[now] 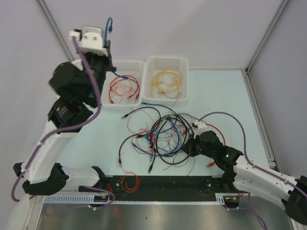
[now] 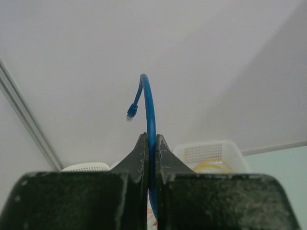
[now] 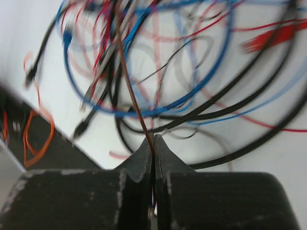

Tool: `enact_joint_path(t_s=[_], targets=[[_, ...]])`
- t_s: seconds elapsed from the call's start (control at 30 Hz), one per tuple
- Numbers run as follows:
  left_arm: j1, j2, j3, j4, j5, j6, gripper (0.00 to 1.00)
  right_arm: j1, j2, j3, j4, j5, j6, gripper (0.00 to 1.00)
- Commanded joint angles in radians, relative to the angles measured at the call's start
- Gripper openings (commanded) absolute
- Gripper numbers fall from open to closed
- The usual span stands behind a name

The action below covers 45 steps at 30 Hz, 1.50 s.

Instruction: Untangle the cables

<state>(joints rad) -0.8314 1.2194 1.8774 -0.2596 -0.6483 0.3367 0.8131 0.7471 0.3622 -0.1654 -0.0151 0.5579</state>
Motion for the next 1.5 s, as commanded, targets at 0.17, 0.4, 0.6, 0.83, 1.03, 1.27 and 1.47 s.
enact_joint_path(t_s=[0.17, 0.4, 0.6, 0.83, 1.03, 1.27, 1.47], targets=[[0.037, 0.031, -0.055, -0.118, 0.021, -0.162, 0.00, 0.319, -0.098, 0.185, -0.001, 0.148, -0.153, 0.00], [0.196, 0.129, -0.001, -0.271, -0.002, -0.290, 0.00, 0.317, -0.035, 0.284, -0.102, 0.374, -0.133, 0.83], [0.497, 0.235, 0.034, -0.343, 0.127, -0.568, 0.00, 0.313, -0.049, 0.343, -0.049, 0.454, -0.153, 1.00], [0.712, 0.357, 0.025, -0.224, 0.095, -0.690, 0.00, 0.233, -0.043, 0.362, -0.034, 0.448, -0.200, 1.00], [0.736, 0.512, 0.004, 0.028, -0.109, -0.453, 0.00, 0.028, 0.026, 0.363, -0.008, 0.223, -0.190, 1.00], [0.908, 0.735, 0.210, -0.187, 0.197, -0.776, 0.00, -0.097, 0.164, 0.360, 0.050, 0.119, -0.190, 0.99], [1.075, 0.789, 0.119, -0.098, 0.536, -1.079, 0.00, -0.118, 0.198, 0.359, 0.078, 0.098, -0.142, 0.99]])
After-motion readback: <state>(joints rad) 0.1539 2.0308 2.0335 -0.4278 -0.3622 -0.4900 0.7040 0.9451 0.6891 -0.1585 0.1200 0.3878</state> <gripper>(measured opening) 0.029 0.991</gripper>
